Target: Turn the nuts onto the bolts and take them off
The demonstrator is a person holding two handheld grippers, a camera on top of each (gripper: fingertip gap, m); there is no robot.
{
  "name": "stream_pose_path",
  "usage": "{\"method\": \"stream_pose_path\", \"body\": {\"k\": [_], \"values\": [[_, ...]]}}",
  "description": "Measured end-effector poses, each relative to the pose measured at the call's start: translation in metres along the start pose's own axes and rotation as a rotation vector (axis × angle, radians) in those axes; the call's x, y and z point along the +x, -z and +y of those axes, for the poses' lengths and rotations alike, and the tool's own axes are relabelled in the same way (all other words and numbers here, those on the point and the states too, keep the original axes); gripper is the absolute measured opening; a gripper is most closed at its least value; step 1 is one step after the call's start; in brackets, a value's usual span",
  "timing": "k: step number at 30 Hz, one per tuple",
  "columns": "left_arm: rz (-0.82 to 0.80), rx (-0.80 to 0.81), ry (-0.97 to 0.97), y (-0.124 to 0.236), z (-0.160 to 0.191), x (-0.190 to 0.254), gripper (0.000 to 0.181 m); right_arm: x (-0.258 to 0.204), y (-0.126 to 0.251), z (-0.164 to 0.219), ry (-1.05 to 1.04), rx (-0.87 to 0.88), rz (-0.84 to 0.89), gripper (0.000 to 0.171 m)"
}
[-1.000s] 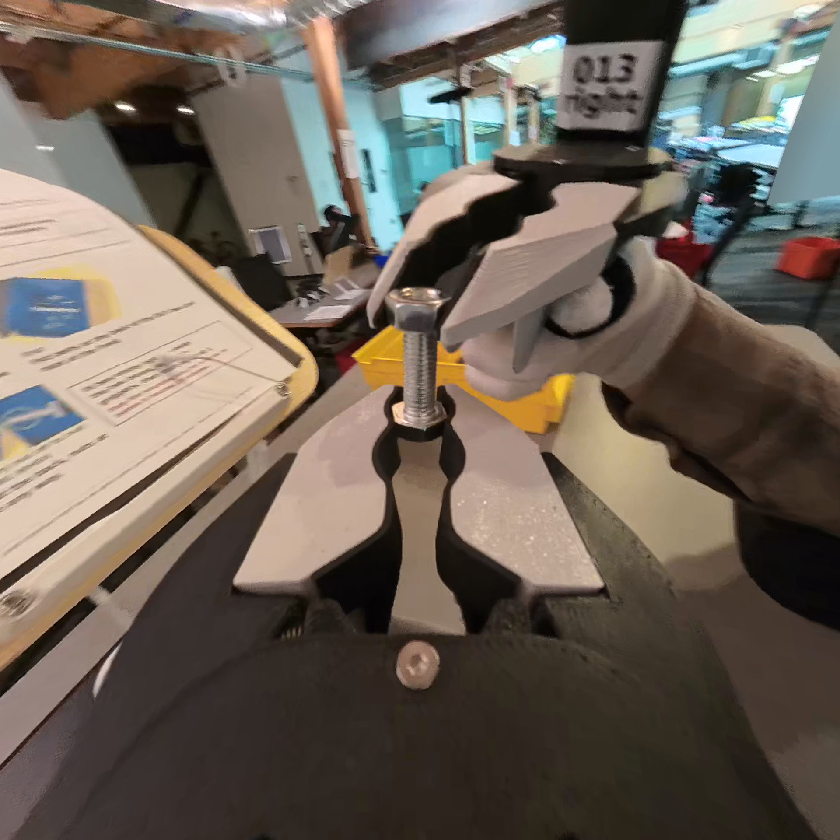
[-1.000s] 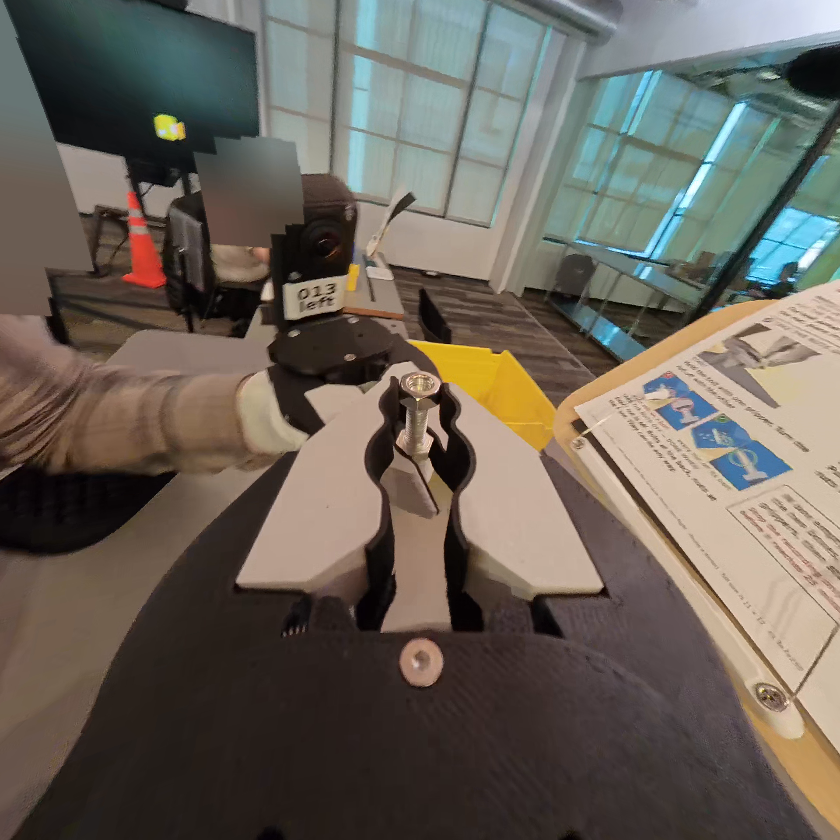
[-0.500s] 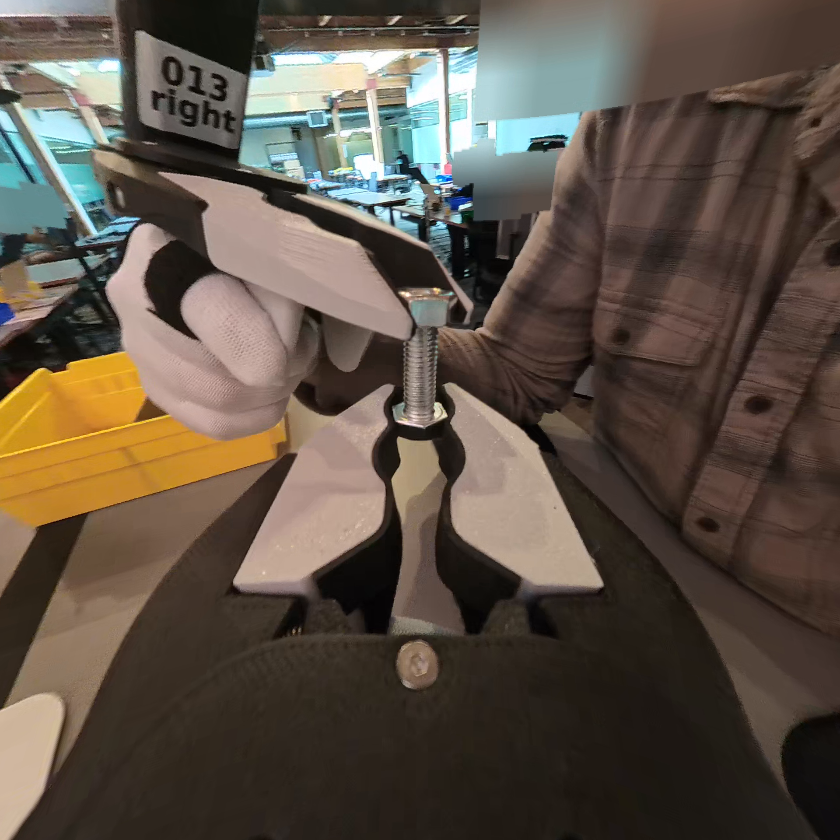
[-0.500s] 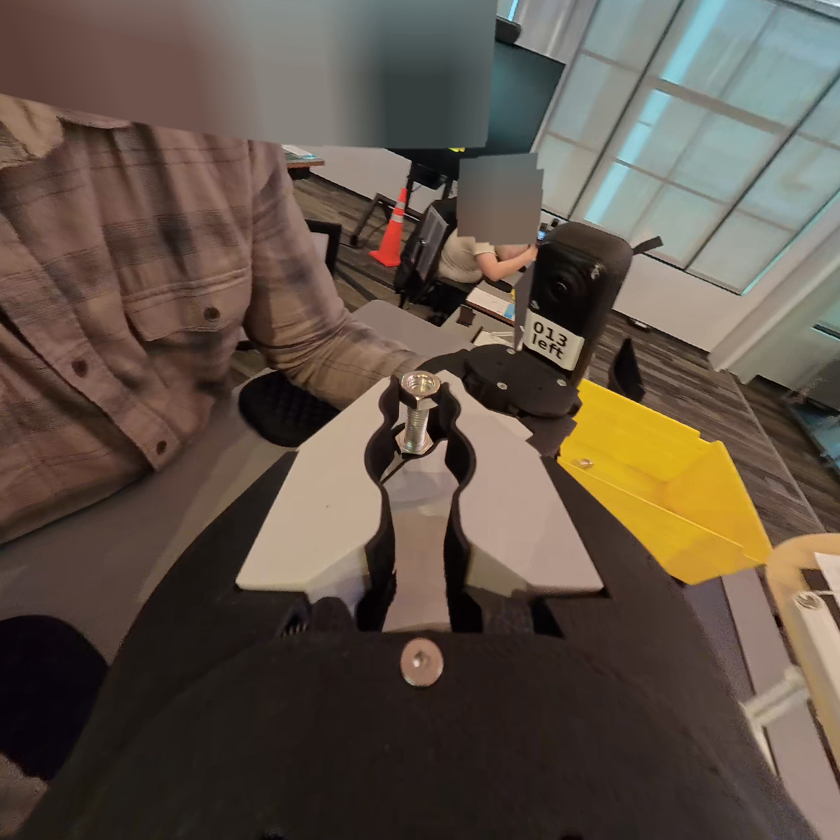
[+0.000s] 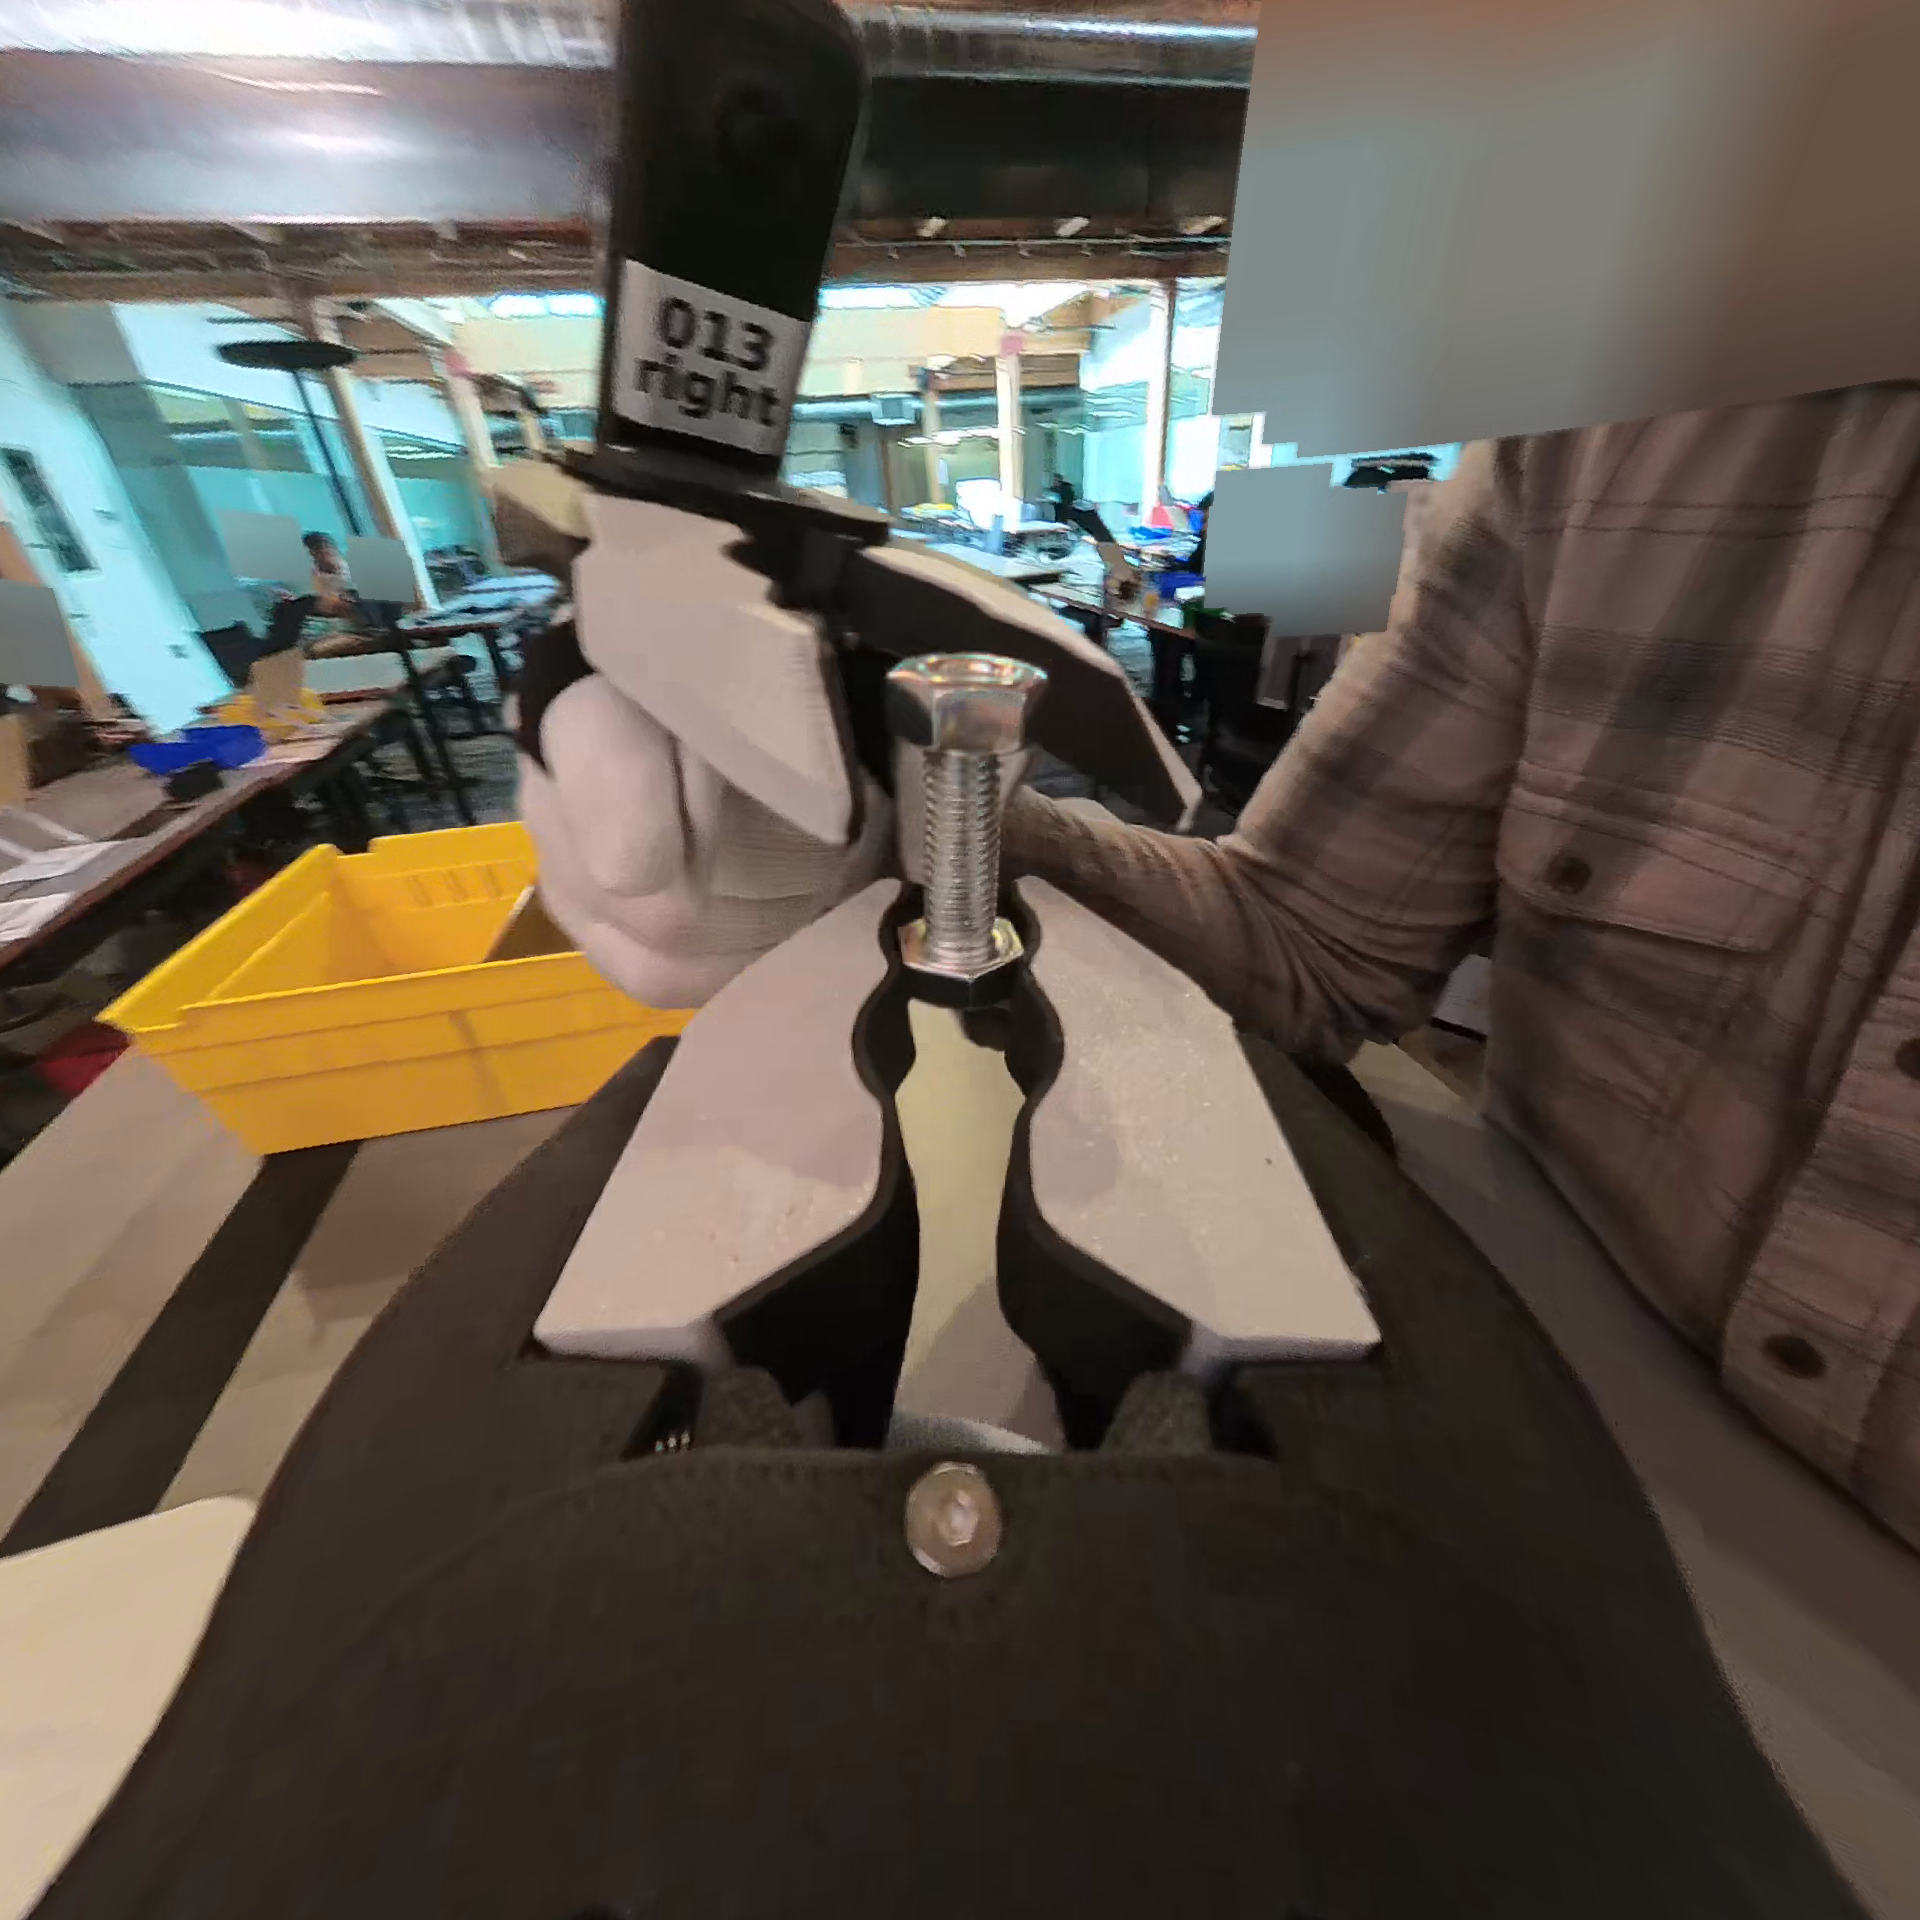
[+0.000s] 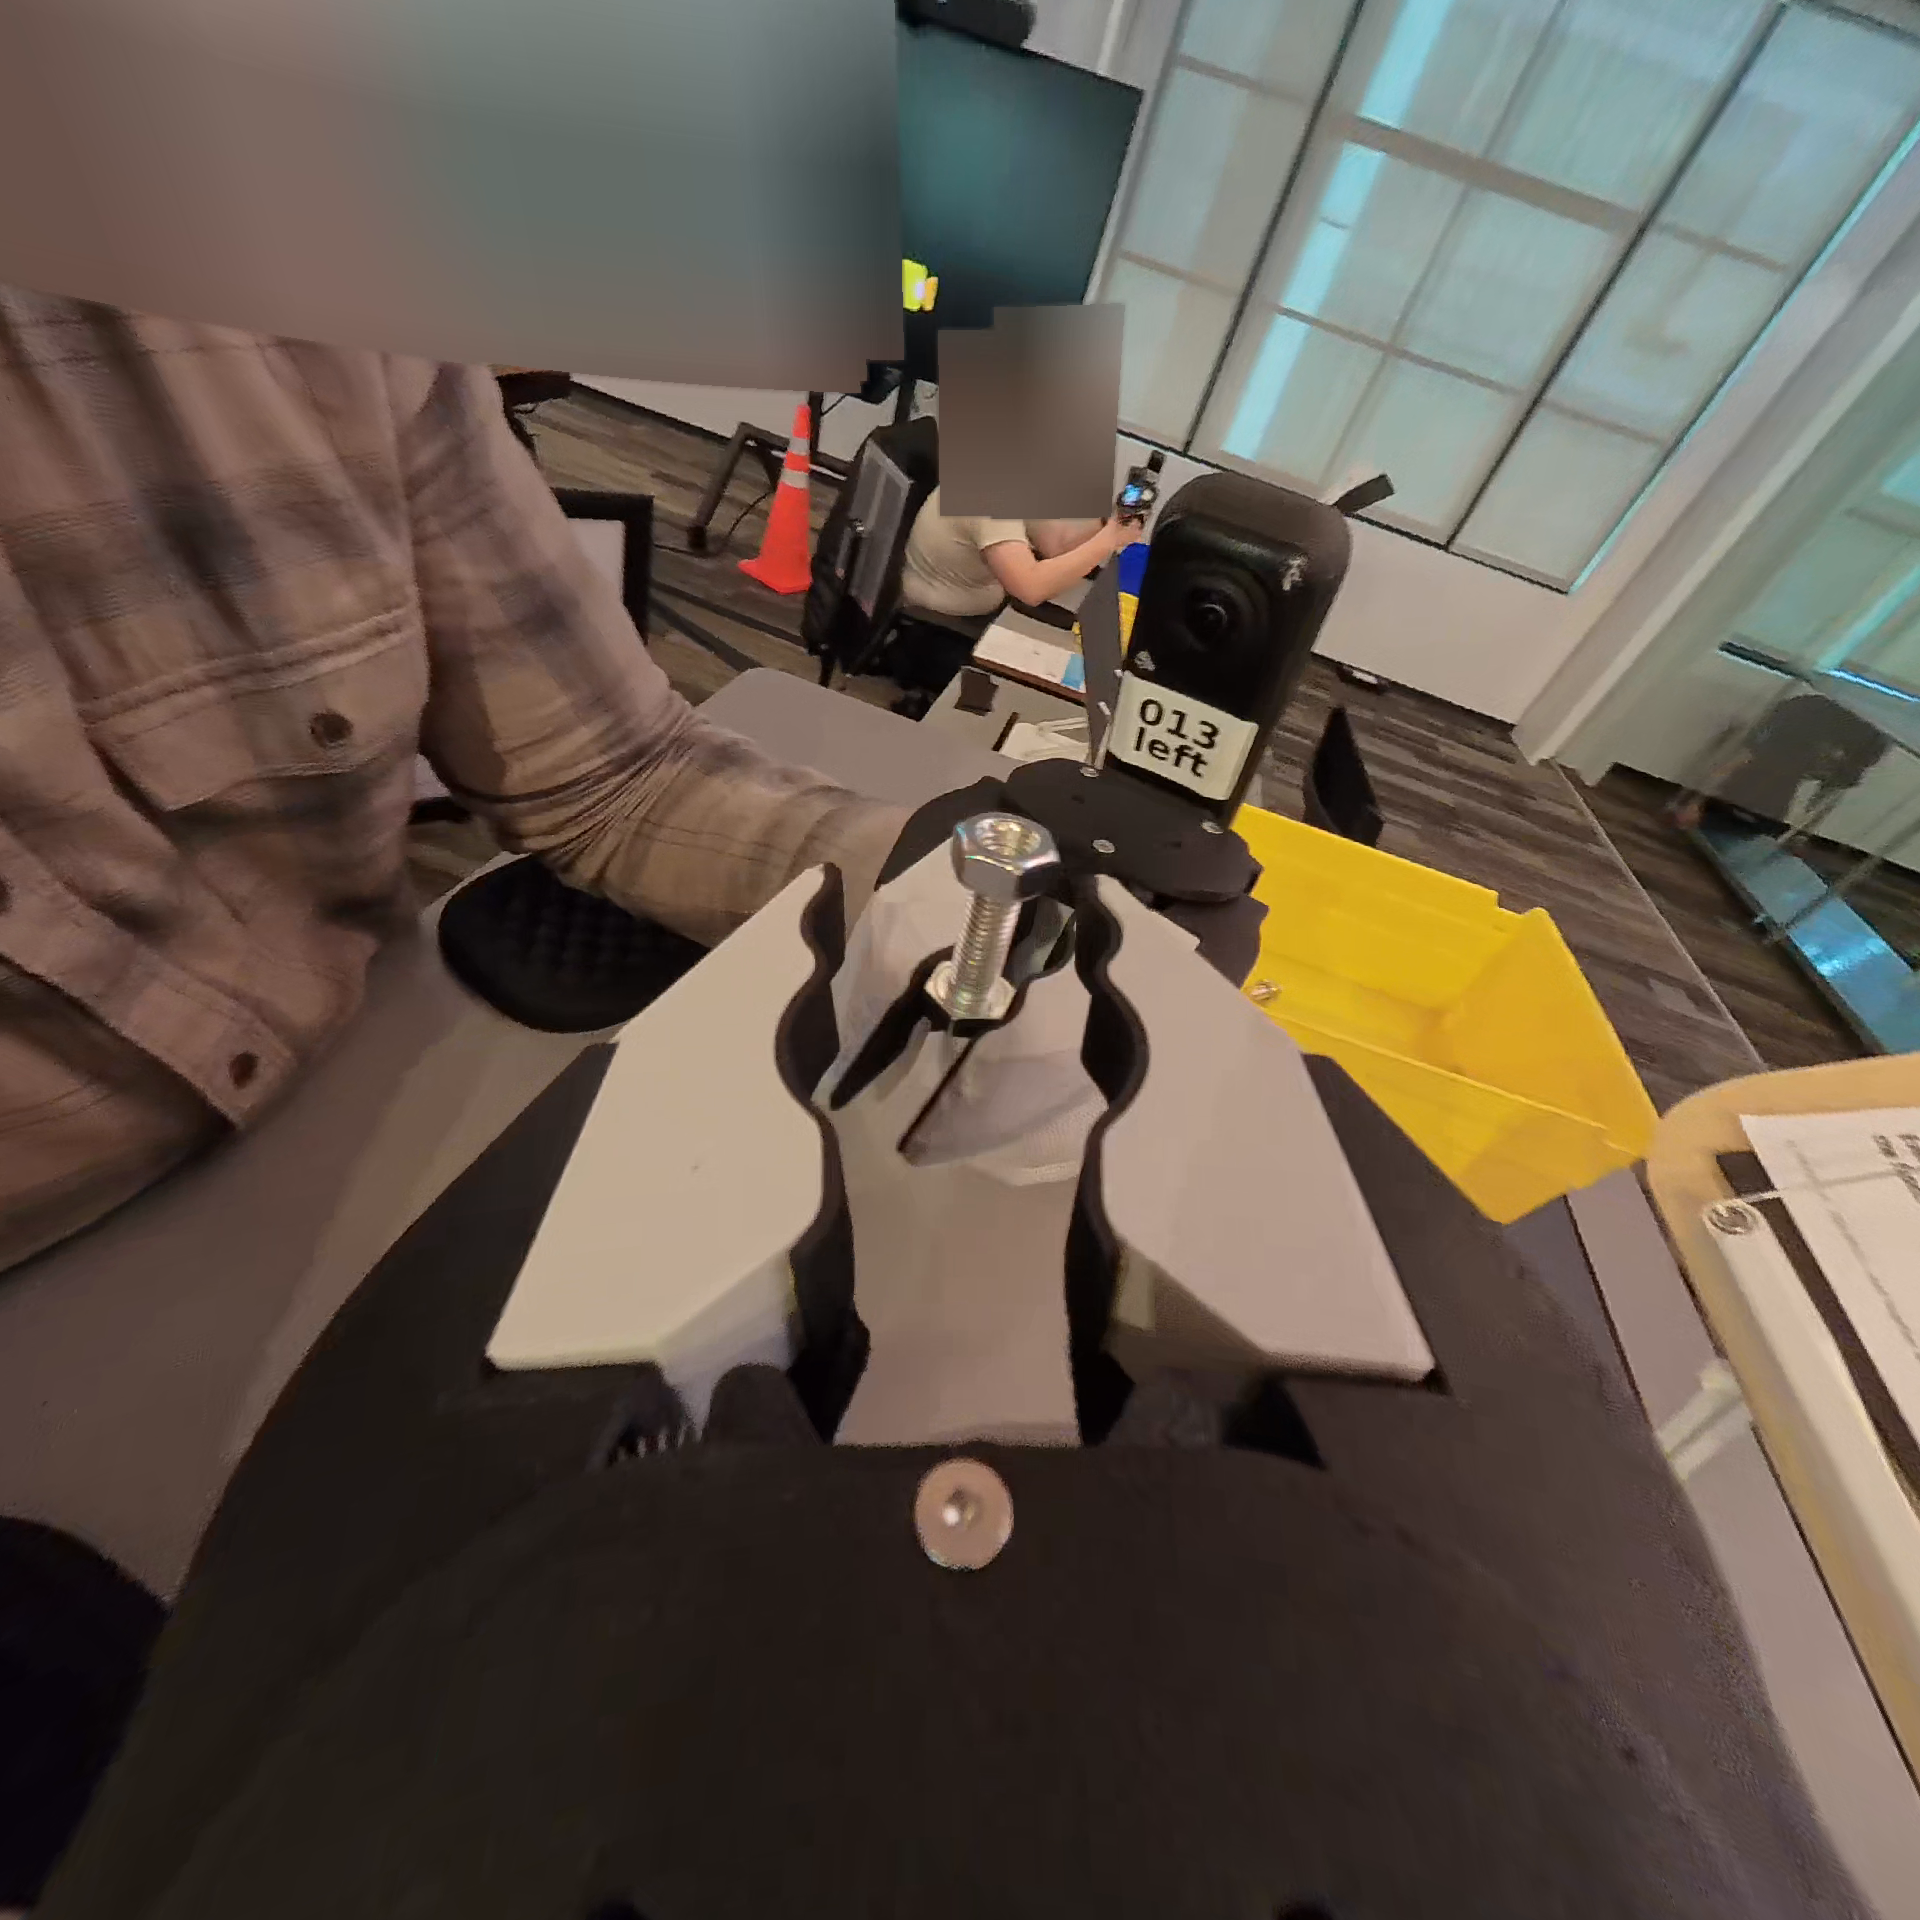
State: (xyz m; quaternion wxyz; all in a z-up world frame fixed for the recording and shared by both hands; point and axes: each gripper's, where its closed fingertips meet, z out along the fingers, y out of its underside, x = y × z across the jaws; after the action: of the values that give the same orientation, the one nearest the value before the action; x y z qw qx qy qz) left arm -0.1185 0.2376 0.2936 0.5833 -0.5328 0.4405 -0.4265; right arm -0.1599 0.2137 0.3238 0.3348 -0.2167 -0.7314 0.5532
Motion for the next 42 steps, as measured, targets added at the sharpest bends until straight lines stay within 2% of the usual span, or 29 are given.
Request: {"method": "stream_pose_path", "body": {"k": [2,7,11,17,21,22,28,31,36,38,42], "values": [[-0.115,0.025,-0.002,0.005,-0.004,-0.019,0.014,0.012,0.002,-0.002,-0.009,0.012,0.063,0.046],[-0.529,0.002,-0.011,0.026,-0.003,-0.081,0.014,0.073,0.019,-0.002,-0.112,0.069,0.364,0.046],[-0.816,-0.034,-0.014,0.048,0.006,-0.116,0.014,0.099,0.022,0.006,-0.133,0.067,0.507,0.044],[-1.044,-0.069,-0.026,0.068,0.014,-0.134,0.014,0.125,0.014,0.029,-0.194,-0.004,0.659,0.039],[-1.091,-0.103,-0.051,0.07,0.016,-0.135,0.014,0.128,0.003,0.037,-0.189,-0.041,0.684,0.027],[-1.078,-0.101,-0.052,0.068,0.016,-0.134,0.014,0.129,0.002,0.035,-0.179,-0.027,0.69,0.017],[-1.027,-0.087,-0.039,0.064,0.012,-0.13,0.014,0.125,0.003,0.03,-0.177,0.007,0.659,0.016],[-0.815,-0.055,0.028,0.046,0.011,-0.116,0.014,0.112,0.006,0.026,-0.153,0.005,0.568,0.016],[-0.402,-0.058,0.052,0.014,0.008,-0.067,0.014,0.064,0.01,0.011,-0.135,0.09,0.243,0.016],[-0.274,-0.043,0.057,0.007,0.008,-0.048,0.014,0.043,0.008,0.007,-0.148,0.125,0.109,0.016],[-0.06,-0.02,0.059,-0.004,0.009,-0.015,0.014,0.013,0.005,0.001,-0.103,0.157,-0.055,0.016]]}}
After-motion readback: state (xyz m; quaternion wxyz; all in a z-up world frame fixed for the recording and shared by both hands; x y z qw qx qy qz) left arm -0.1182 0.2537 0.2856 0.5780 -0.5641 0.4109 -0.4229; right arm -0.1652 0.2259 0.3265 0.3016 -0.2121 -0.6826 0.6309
